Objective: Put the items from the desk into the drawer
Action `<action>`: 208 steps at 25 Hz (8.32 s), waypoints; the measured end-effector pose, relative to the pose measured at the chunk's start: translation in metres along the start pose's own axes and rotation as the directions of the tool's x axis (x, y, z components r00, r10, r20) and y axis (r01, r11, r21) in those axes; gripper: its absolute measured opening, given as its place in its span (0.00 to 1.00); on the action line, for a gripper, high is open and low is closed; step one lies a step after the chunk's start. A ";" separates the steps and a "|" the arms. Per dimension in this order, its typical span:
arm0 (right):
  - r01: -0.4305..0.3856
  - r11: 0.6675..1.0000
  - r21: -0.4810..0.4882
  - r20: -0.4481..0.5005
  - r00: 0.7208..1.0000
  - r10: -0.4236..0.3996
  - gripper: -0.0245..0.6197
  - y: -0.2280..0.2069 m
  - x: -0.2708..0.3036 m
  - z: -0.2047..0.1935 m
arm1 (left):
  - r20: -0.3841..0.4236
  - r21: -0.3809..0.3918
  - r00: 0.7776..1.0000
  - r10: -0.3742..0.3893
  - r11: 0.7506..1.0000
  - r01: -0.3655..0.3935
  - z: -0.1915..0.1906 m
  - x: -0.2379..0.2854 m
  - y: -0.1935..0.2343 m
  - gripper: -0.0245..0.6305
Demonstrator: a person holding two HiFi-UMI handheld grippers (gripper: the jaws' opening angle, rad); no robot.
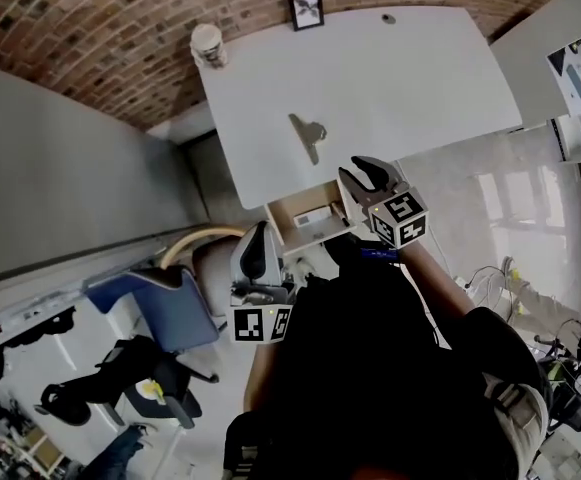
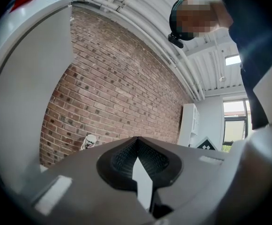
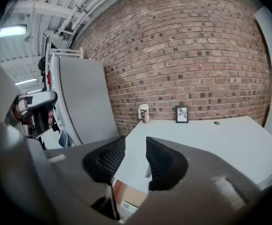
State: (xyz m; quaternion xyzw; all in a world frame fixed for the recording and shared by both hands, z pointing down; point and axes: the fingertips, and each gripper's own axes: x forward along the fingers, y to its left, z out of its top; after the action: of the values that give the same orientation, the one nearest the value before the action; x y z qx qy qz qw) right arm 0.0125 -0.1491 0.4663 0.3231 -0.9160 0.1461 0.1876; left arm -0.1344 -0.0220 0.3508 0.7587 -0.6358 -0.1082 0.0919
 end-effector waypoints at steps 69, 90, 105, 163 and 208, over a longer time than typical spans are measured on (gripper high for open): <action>-0.586 0.702 -0.406 -0.762 0.640 0.093 0.48 -0.066 0.186 -0.179 | -0.062 -0.063 0.990 0.124 0.990 -0.127 -0.025 0.057 0.027 0.06; -0.294 0.945 -0.141 -0.553 0.815 0.171 0.48 0.060 0.030 -0.189 | -0.005 -0.045 1.000 0.024 0.999 -0.024 -0.018 -0.106 0.000 0.06; -0.135 0.986 0.095 -0.590 0.790 0.165 0.48 0.075 0.009 -0.278 | -0.065 -0.046 0.997 0.044 0.998 -0.047 -0.048 -0.111 0.004 0.06; 0.166 0.983 0.073 -0.895 0.446 -0.009 0.49 0.033 0.122 -0.496 | -0.262 -0.020 0.952 0.158 0.985 -0.169 -0.237 -0.064 0.075 0.06; -0.045 0.997 0.058 0.016 0.999 0.044 0.04 0.077 -0.059 -0.045 | -0.105 0.110 0.990 0.091 0.991 -0.080 -0.041 -0.063 -0.028 0.06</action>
State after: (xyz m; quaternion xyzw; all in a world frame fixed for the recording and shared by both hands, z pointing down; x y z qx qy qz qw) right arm 0.0170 -0.0424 0.4693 0.3089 -0.9197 0.1747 0.1681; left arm -0.1067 0.0449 0.3855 0.7393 -0.6665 -0.0287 0.0911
